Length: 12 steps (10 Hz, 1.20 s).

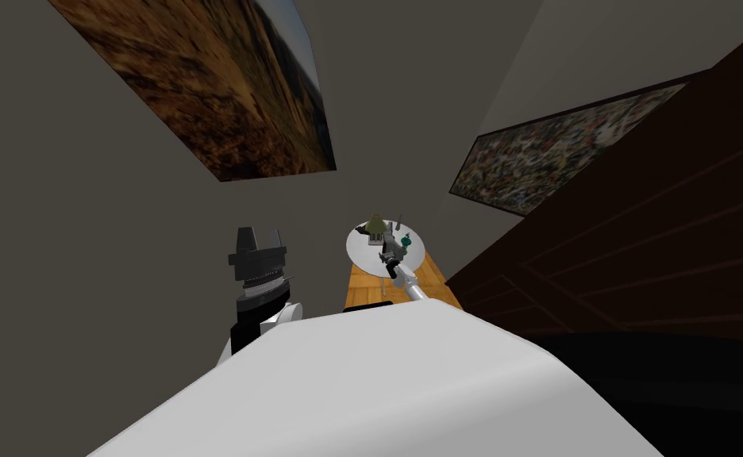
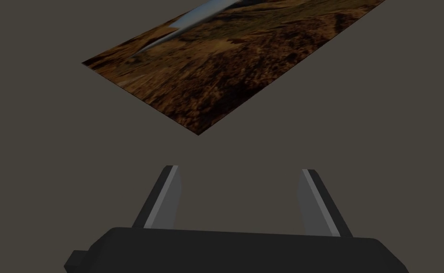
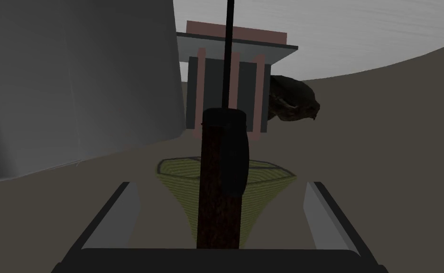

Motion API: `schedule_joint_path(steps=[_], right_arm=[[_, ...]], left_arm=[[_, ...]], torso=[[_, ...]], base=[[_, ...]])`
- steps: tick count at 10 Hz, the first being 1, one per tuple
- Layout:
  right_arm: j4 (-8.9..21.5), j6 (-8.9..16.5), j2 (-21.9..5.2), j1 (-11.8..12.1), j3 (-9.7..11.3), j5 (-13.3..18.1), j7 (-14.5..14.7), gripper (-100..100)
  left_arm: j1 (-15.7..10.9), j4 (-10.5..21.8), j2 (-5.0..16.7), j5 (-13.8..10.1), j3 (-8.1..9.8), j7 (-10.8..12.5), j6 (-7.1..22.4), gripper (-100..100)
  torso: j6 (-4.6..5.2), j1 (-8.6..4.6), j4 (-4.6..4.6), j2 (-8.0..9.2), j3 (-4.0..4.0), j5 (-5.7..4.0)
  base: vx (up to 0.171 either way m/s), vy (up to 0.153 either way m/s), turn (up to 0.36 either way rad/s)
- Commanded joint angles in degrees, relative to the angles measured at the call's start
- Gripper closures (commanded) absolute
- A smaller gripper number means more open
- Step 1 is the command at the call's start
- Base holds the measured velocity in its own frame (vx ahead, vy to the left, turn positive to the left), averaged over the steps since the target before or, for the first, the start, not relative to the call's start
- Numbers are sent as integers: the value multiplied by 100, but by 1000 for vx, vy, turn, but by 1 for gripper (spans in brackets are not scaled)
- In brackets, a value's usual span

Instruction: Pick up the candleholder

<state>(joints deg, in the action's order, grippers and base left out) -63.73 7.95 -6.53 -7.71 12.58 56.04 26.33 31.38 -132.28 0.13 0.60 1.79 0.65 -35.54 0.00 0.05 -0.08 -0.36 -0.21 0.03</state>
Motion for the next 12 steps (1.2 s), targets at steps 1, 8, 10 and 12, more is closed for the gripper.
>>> schedule_joint_path(steps=[1, 8, 10, 12], right_arm=[[166, -53, 104, -26, -128, 190, 40, -100], [567, 215, 24, -165, -1, 517, -282, -100], [764, 334, -59, -283, 20, 710, -654, -100], [960, 452, -143, -400, 41, 903, -1019, -100]], left_arm=[[0, 0, 0, 0, 0, 0, 0, 0], [-10, -1, 3, 3, -10, 2, 2, 0], [-20, 0, 6, 6, -23, 6, 5, 0], [-19, 0, 6, 6, -23, 6, 6, 0]], torso=[[0, 0, 0, 0, 0, 0], [-18, -2, 9, 49, 28, 3], [-43, 10, 0, 59, 28, 1], [-43, 16, -5, 49, 20, 1]], base=[[56, 17, -3], [24, -2, 42], [-45, -35, 201], [-53, -27, 176]])
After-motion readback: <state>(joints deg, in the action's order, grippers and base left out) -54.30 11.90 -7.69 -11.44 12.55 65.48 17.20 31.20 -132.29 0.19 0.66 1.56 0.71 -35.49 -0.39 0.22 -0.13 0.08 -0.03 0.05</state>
